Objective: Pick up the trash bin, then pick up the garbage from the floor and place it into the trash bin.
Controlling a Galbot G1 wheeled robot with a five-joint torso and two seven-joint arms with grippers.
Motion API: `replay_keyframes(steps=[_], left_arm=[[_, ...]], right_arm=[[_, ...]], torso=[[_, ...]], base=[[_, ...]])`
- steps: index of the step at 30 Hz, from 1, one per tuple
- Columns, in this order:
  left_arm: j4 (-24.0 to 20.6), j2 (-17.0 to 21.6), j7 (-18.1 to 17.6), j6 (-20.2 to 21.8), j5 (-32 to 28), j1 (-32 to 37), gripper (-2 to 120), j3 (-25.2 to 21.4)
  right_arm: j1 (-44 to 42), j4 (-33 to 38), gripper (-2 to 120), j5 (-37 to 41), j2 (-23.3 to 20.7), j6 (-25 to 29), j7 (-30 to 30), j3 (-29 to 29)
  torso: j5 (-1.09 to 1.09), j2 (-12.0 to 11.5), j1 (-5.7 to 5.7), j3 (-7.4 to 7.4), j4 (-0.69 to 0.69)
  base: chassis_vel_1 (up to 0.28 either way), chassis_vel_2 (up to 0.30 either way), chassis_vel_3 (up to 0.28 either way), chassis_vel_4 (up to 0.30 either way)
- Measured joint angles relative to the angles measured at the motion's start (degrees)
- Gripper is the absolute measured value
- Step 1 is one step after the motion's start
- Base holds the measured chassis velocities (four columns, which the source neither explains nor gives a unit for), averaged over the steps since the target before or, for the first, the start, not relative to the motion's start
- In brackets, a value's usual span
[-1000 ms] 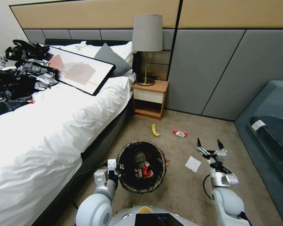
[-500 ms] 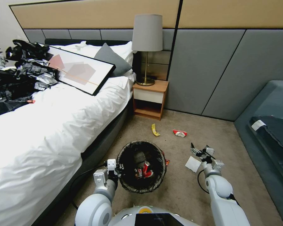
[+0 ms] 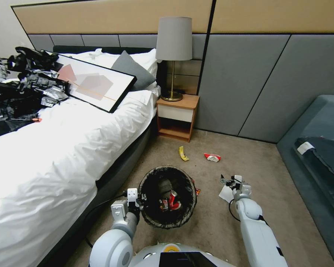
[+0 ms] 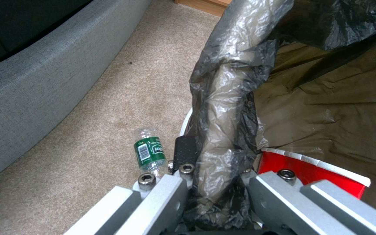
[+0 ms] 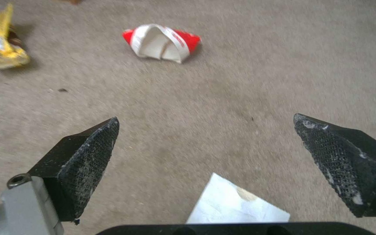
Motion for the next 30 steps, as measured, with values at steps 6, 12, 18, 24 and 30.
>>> replay_keyframes(steps=[6,12,18,24,30], left_arm=[[0.06,0.02,0.01,-0.04,0.03,0.01,0,0.03],[-0.02,0.07,0.02,-0.06,0.14,0.15,0,0.01],[-0.06,0.02,0.02,-0.09,0.19,0.15,0,0.13],[-0.08,0.05,0.02,-0.11,0.19,0.09,0,0.12],[-0.08,0.03,-0.01,-0.12,0.19,0.09,0,0.33]], right_arm=[[0.76,-4.45,100,-0.37,0.03,1.52,-0.86,0.47],[1.72,-8.82,100,-0.81,0.0,2.72,-0.99,0.92],[1.8,-11.26,100,-1.37,0.27,3.66,-0.97,1.08],[2.44,-14.27,100,-1.64,0.43,4.84,-0.99,1.44],[3.32,-17.69,100,-2.03,0.56,6.04,-1.16,1.63]], torso=[[0.0,0.0,0.0,0.0,-0.01],[-0.01,0.0,0.0,0.0,0.0],[0.0,0.0,0.0,0.0,0.0],[0.0,0.0,0.0,0.0,0.0],[0.0,0.0,0.0,0.0,0.0]], base=[[0.0,0.0,0.0,0.0],[0.0,0.0,0.0,0.0],[0.0,0.0,0.0,0.0],[0.0,0.0,0.0,0.0],[0.0,0.0,0.0,0.0]])
